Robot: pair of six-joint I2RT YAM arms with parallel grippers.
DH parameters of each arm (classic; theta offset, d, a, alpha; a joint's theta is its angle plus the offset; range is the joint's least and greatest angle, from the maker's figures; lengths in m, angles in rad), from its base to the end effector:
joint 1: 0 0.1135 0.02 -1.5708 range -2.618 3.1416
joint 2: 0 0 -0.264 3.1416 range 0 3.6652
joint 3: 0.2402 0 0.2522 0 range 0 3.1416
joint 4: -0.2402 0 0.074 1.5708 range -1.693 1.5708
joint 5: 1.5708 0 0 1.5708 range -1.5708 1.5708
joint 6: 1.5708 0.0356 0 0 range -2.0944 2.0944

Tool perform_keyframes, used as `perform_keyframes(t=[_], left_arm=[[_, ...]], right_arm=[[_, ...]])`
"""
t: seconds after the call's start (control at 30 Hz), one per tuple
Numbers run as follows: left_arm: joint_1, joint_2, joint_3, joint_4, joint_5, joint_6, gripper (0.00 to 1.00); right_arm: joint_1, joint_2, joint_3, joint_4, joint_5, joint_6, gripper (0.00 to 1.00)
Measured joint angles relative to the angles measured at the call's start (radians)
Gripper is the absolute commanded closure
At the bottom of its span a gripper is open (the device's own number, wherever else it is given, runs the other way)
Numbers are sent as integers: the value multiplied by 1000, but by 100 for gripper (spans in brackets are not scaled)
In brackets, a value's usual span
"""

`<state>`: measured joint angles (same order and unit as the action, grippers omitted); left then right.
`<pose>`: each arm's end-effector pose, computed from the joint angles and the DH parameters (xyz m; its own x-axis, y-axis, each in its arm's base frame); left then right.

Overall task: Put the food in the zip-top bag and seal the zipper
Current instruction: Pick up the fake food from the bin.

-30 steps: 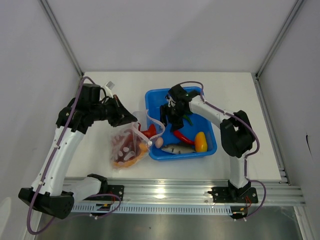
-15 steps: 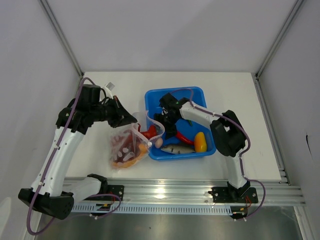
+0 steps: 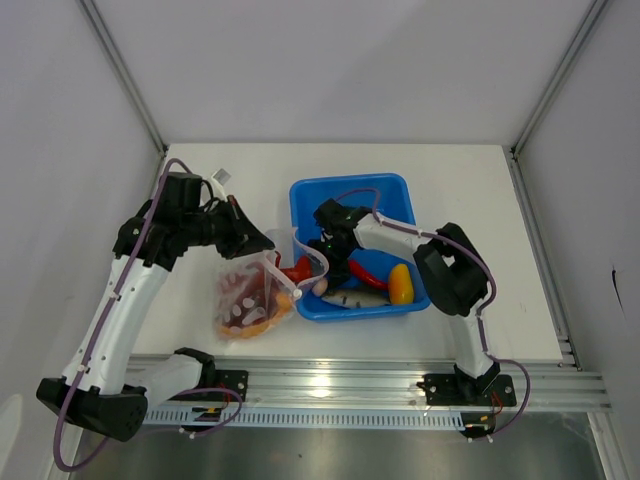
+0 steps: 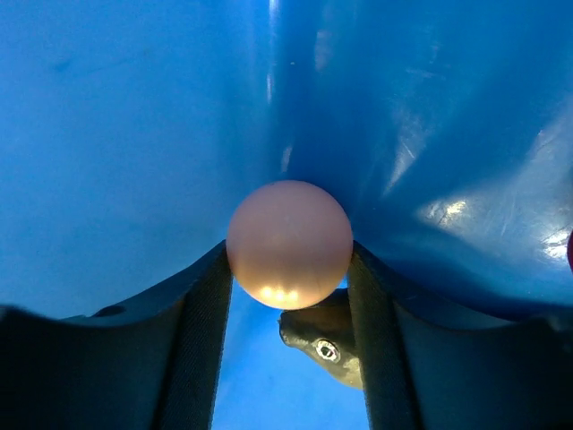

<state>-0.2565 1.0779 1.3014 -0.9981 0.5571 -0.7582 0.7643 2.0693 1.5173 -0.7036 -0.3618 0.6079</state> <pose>0.1840 -0.0677 0.3860 -0.8906 -0.3698 -0.2646 -0.0434 0.6485 -0.7599 0.2941 0.2994 0.1660 -0.9783 -0.1978 -0.0623 -0.2043 0.8676 0.4533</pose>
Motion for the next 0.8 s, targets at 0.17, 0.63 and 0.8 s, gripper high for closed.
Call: perform_keyframes(t=[0.17, 0.63, 0.8], left_arm=[[0, 0, 0, 0, 1, 0, 99], [0, 2, -34, 30, 14, 5, 99], [0, 8, -47, 48, 24, 7, 100]], right_arm=[[0, 1, -6, 18, 12, 12, 60], [-101, -241, 66, -106, 153, -44, 67], [-103, -385, 135, -129, 163, -66, 66]])
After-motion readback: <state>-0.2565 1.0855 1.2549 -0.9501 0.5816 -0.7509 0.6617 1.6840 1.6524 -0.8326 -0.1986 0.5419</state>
